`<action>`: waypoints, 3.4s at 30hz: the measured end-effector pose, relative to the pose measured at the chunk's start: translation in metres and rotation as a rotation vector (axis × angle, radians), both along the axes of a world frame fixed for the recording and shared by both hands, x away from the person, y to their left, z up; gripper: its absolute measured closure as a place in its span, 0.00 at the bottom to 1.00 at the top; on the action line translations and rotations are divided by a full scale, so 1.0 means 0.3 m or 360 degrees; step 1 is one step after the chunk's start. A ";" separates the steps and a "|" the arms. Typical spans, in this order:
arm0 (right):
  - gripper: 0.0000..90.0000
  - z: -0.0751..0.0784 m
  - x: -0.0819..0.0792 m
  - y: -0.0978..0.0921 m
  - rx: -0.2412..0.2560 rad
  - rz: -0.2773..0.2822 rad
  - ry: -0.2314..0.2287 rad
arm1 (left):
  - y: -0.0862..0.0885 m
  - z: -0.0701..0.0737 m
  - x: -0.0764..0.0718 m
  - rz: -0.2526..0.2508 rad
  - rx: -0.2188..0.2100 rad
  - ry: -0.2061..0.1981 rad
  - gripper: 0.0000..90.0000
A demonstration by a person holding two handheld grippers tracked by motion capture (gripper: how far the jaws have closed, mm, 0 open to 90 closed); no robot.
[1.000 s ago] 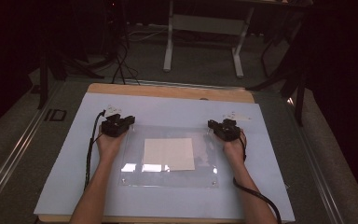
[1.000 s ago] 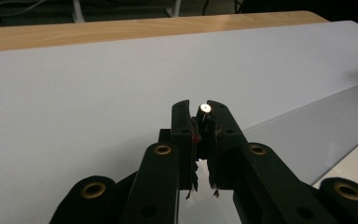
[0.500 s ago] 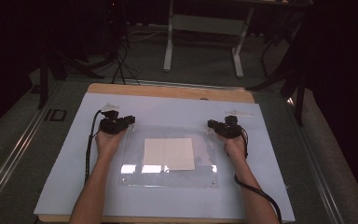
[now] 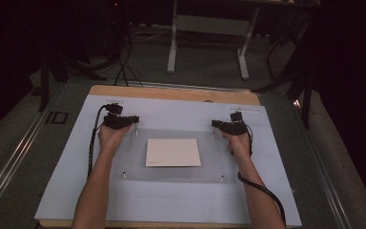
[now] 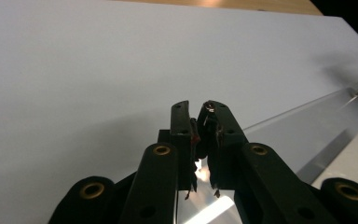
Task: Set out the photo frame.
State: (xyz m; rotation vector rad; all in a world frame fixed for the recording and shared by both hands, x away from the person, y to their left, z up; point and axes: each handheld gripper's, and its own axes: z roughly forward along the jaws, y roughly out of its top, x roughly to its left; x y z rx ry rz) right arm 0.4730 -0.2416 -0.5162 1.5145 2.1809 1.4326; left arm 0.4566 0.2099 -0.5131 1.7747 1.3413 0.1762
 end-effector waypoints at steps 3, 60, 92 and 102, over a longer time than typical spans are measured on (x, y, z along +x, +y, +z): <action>0.92 0.003 0.014 0.003 0.0003 -0.0012 0.0028 | 0.002 -0.008 0.012 0.0012 -0.0033 0.0019 0.92; 0.70 0.082 -0.251 -0.063 -0.0358 0.0140 -0.0423 | -0.017 -0.049 0.055 0.0181 -0.0154 0.0103 0.93; 0.57 0.020 -0.334 -0.046 -0.0399 0.0403 -0.0602 | -0.014 -0.050 0.059 0.0189 -0.0183 0.0129 0.92; 0.51 0.031 -0.340 -0.022 -0.0392 0.0501 -0.0739 | -0.011 -0.051 0.064 0.0192 -0.0209 0.0155 0.92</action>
